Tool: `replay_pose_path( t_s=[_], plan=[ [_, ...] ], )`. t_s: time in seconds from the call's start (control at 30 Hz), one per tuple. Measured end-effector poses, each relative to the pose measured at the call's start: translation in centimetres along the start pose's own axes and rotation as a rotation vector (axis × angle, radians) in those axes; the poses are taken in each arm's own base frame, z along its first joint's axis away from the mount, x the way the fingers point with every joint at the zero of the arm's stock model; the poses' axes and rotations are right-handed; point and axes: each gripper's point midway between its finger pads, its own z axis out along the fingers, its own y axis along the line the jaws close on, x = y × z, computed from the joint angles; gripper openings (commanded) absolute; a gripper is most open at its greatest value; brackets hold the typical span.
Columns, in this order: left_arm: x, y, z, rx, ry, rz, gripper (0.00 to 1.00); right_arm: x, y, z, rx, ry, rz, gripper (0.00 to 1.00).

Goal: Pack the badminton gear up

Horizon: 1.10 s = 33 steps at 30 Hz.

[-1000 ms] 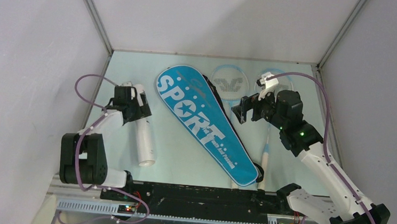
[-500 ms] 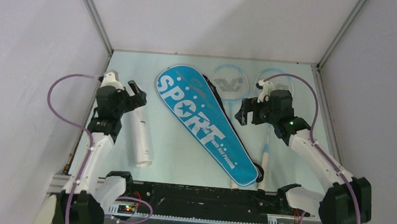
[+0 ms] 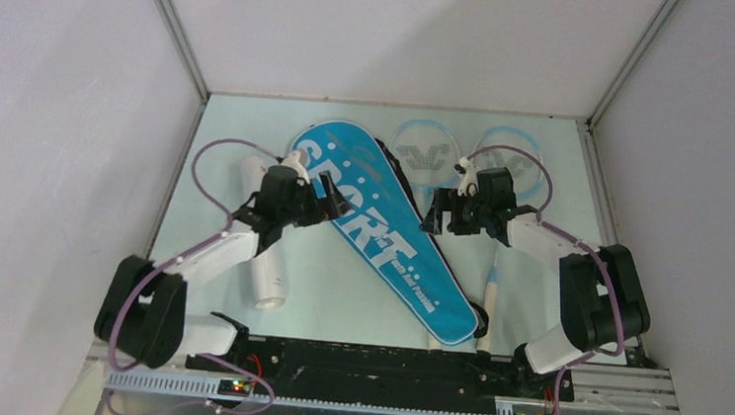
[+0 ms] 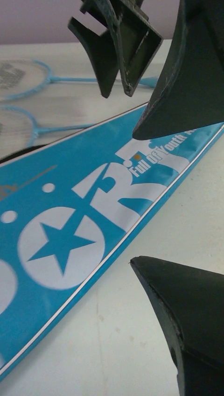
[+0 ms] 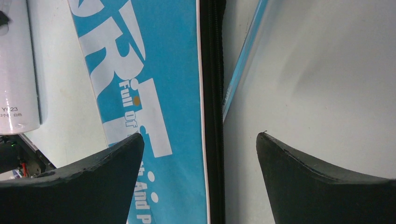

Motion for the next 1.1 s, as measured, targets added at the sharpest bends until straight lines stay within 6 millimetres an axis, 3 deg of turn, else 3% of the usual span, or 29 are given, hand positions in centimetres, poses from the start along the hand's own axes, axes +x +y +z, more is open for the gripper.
replay_pose_path(
  t_s=[0.23, 0.5, 0.57, 0.63, 0.7, 0.73, 0.83, 0.97, 1.1],
  plan=[
    [5.4, -0.1, 3.4, 0.01, 0.17, -0.036, 1.0, 1.7, 0.1, 1.7, -0.055, 0.069, 0.045, 0.87],
    [8.2, 1.0, 5.4, -0.014, 0.251, -0.055, 1.0, 3.2, 1.7, 2.6, -0.126, 0.121, 0.033, 0.85],
    [7.9, 0.6, 5.8, 0.001, 0.249, -0.061, 1.0, 3.7, 1.8, 2.9, -0.132, 0.14, 0.035, 0.81],
    [7.8, 0.3, 6.1, 0.011, 0.249, -0.06, 1.0, 4.2, 2.0, 3.2, -0.144, 0.158, 0.036, 0.73],
    [7.8, 0.3, 6.4, 0.016, 0.248, -0.061, 1.0, 4.2, 2.2, 3.2, -0.152, 0.159, 0.03, 0.57],
    [7.7, 0.2, 6.5, 0.02, 0.246, -0.06, 1.0, 4.2, 2.2, 3.2, -0.155, 0.158, 0.025, 0.37],
    [7.6, 0.0, 6.8, 0.027, 0.242, -0.062, 1.0, 4.5, 2.8, 3.3, -0.167, 0.166, 0.013, 0.04],
    [7.4, -0.1, 7.0, 0.033, 0.235, -0.061, 1.0, 4.3, 4.5, 2.8, -0.184, 0.152, -0.041, 0.0],
    [7.5, 0.1, 6.8, 0.018, 0.237, -0.055, 1.0, 2.9, 7.1, 1.0, -0.155, 0.074, -0.189, 0.0]
  ],
)
